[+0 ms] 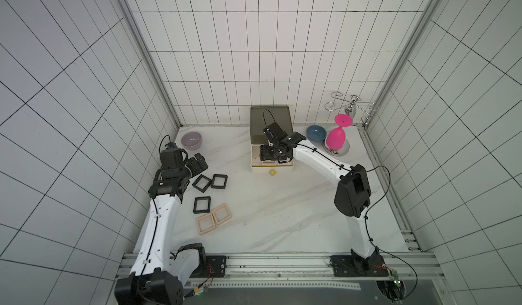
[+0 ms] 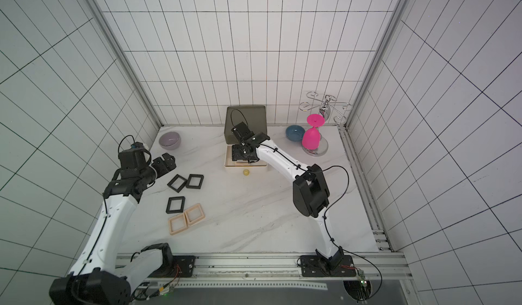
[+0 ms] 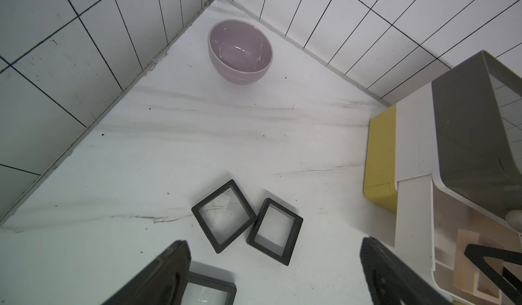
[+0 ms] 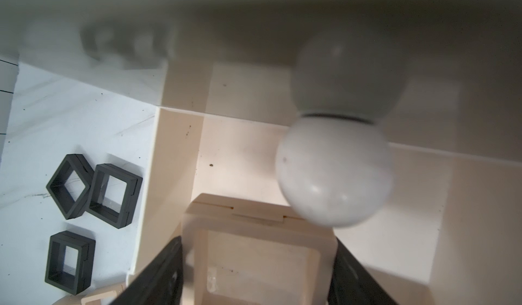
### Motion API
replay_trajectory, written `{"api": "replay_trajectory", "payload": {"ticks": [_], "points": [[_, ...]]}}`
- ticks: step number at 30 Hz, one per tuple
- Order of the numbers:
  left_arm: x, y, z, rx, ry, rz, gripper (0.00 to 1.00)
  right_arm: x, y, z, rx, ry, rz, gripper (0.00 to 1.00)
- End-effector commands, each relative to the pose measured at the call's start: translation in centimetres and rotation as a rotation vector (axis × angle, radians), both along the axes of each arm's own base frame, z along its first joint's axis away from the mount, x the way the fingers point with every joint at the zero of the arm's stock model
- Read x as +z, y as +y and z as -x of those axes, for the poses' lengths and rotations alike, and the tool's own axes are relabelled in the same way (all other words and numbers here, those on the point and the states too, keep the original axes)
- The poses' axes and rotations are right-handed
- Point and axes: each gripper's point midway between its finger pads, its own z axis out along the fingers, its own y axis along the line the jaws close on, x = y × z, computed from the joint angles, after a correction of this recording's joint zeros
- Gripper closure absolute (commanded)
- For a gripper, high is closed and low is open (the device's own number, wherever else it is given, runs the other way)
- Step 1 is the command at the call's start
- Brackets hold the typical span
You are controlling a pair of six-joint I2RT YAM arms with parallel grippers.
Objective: Place the brooch boxes into the drawer by color
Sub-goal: Place the brooch box in the drawer.
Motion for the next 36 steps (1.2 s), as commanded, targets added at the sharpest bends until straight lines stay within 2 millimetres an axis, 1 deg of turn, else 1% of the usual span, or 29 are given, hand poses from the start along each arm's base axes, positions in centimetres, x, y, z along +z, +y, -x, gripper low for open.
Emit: {"api": "replay_trajectory", "payload": {"ticks": [1, 7, 14, 18, 25, 28, 31, 34, 35, 36], "points": [[0.3, 0.0, -0.3, -0.006, -0.017, 0.0, 0.02, -0.6, 0.7, -0.3, 0.009, 0.007, 0.019, 0.29], [0.2, 0.0, -0.3, -0.008, -0.015, 0.002, 0.02, -1.6, 1.7, -0.7, 0.006, 0.019, 0.017, 0.27], [0.2, -0.1, -0.3, -0.01, -0.017, 0.003, 0.02, -2.0, 2.6, -1.1, 0.007, 0.022, 0.006, 0.24], [0.2, -0.1, -0.3, -0.011, -0.016, 0.003, 0.02, -2.0, 2.8, -1.1, 0.01, 0.023, 0.002, 0.2], [0.2, -0.1, -0.3, -0.012, -0.016, 0.004, 0.02, -1.2, 2.8, -1.0, 0.017, 0.011, -0.008, 0.16], [0.2, -0.1, -0.3, -0.013, -0.015, 0.004, 0.02, -0.4, 2.7, -0.7, 0.023, -0.004, -0.015, 0.15], [0.2, -0.1, -0.3, -0.01, -0.016, 0.003, 0.02, 1.3, 2.8, 0.1, 0.037, -0.031, -0.037, 0.15], [0.2, 0.0, -0.3, -0.003, -0.015, 0.005, 0.02, 3.6, 3.3, 2.0, 0.078, -0.074, -0.066, 0.14], [0.2, 0.0, -0.3, 0.0, -0.016, 0.009, 0.02, 4.5, 3.7, 3.0, 0.106, -0.091, -0.085, 0.14], [0.2, 0.1, -0.4, 0.004, -0.015, 0.009, 0.02, 5.0, 4.0, 4.2, 0.132, -0.107, -0.088, 0.14]]}}
